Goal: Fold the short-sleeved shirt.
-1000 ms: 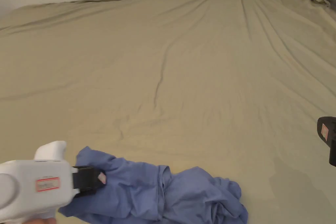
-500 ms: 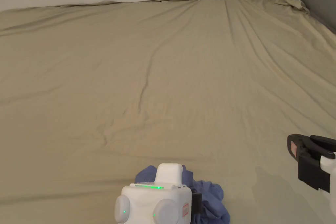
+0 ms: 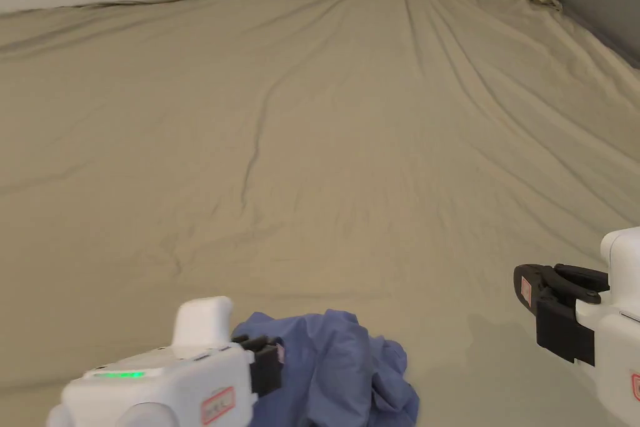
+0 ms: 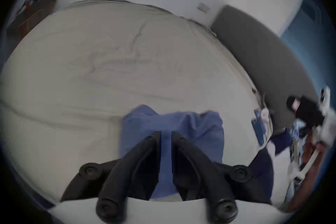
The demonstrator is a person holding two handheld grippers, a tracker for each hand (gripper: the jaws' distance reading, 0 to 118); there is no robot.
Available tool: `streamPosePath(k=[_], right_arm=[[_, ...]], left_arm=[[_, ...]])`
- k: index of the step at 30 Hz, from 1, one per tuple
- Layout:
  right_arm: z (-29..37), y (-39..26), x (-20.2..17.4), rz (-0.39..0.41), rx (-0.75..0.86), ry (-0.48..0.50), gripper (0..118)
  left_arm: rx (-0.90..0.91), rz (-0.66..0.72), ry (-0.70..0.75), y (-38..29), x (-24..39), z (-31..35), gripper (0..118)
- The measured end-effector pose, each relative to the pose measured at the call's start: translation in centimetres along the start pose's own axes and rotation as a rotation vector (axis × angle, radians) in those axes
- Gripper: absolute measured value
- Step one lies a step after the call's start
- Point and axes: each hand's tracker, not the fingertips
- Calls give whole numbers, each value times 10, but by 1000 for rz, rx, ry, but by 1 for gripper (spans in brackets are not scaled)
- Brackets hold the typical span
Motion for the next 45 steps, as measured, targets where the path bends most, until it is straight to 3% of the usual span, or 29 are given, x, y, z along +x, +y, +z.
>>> streamPosePath(k=[3,6,10,16,19,22,26,29,32,33,35,36,38,39,40,41,42,45], right_arm=[[2,1,-1,-9,-3,7,4],[6,2,-3,9,-6,0,4],[8,2,-2,24,-18,-8,4],[13,3,-1,19,-6,14,4],[16,4,3,-36,37,131,4],[4,2,12,-141,37,309,4],[-52,-20,13,-286,-117,619,4],[-104,-48,6,-378,-273,719,4],[-148,-77,5,-460,-483,676,4],[-157,-84,5,-448,-525,643,4],[-175,-96,11,-387,-562,468,4],[-180,-99,15,-392,-571,442,4],[-180,-99,25,-507,-541,558,4],[-180,-98,26,-482,-551,534,4],[-179,-97,24,-470,-550,536,4],[-177,-95,21,-410,-541,530,4],[-175,-94,17,-361,-536,521,4],[-176,-89,15,-345,-542,516,4]], left_arm=[[-107,-82,-58,-15,44,-50,13],[-99,-221,-35,-27,92,-77,13],[-84,-247,-33,-29,128,-100,13],[-119,-208,-50,-19,134,-101,13],[-105,-98,-169,-7,110,-57,13],[-15,16,-331,3,71,2,13],[51,94,-158,10,-1,42,13],[40,162,-52,8,-48,47,13],[29,252,-66,3,-72,49,13],[28,252,-72,2,-75,48,13],[14,268,-107,-1,-85,39,13],[4,272,-124,-1,-87,35,13],[14,270,-191,-1,-87,27,13],[27,255,-213,-3,-81,24,17],[27,239,-242,-2,-79,20,48],[7,218,-251,-1,-77,13,90],[-20,194,-249,0,-73,5,118],[-44,77,-244,-9,-51,-6,118]])
